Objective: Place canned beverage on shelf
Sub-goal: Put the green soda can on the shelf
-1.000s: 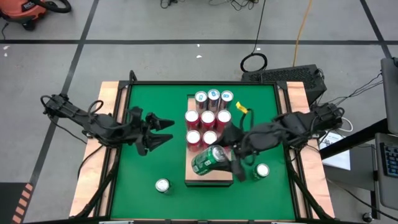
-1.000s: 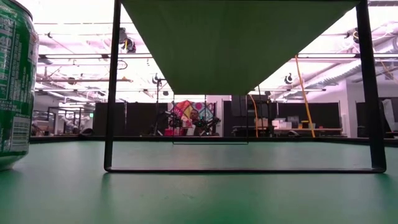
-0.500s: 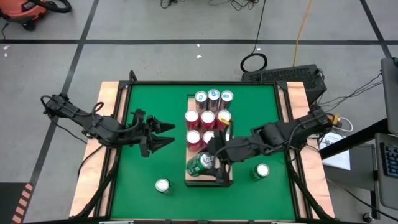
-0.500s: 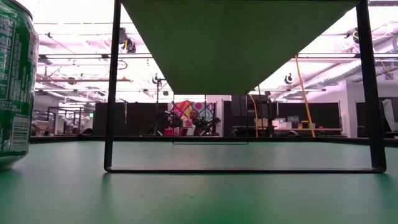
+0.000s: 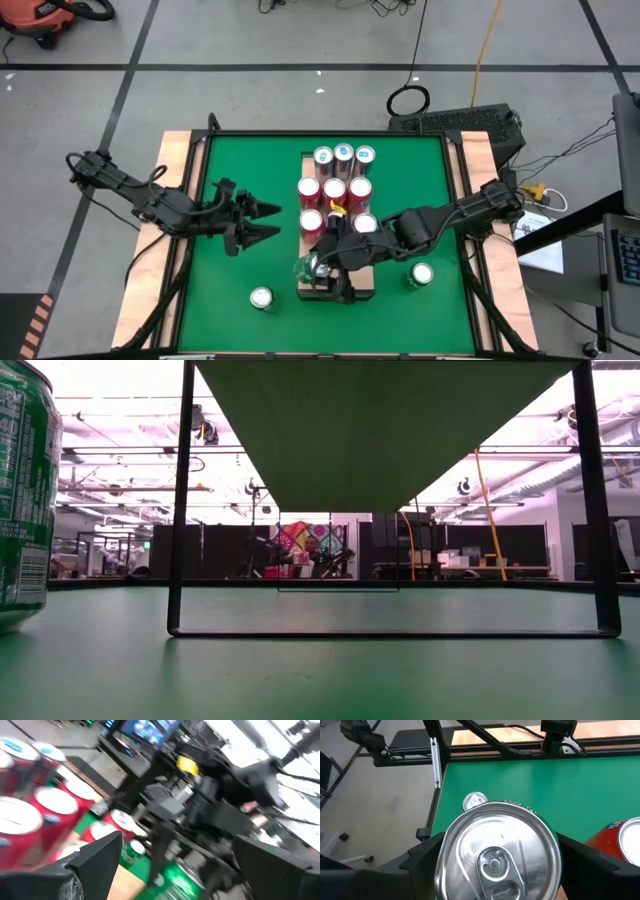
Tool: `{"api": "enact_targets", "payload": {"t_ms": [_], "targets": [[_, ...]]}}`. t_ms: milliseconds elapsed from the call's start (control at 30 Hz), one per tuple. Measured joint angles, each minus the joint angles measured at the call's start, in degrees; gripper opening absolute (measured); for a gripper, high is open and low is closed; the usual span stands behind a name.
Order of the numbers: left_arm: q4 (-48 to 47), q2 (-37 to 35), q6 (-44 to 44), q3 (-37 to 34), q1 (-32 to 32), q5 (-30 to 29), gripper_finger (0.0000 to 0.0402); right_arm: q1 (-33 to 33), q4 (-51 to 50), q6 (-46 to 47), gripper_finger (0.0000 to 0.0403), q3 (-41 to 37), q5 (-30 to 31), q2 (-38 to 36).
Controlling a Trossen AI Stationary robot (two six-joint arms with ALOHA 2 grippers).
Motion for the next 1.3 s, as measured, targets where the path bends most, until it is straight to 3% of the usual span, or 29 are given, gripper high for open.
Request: {"api": "enact_targets", "payload": {"t_ms": [300,533,967,1300], "targets": [[-6.35,1.07,-1.01,0.00,-7.43,2.07,0.0380,-0.77,-3.46,-0.69,0.0304,0.00,0.16,0.78],[-12.57,6.29,-5.51,-0.02,-9.53,2.54,0.0376,-1.09,-3.70,-4.46,0.0304,0.00,1.17,0.86],[-11.53,12.44,-10.49,-0.02,-9.52,5.51,0.0311,-1.10,-3.98,-5.25,0.0305,-0.04,-0.11,3.76],[-12.00,12.44,-10.21,-0.02,-9.52,5.53,0.0297,-1.16,-3.43,-5.02,0.0311,-0.02,-1.67,6.01]]}}
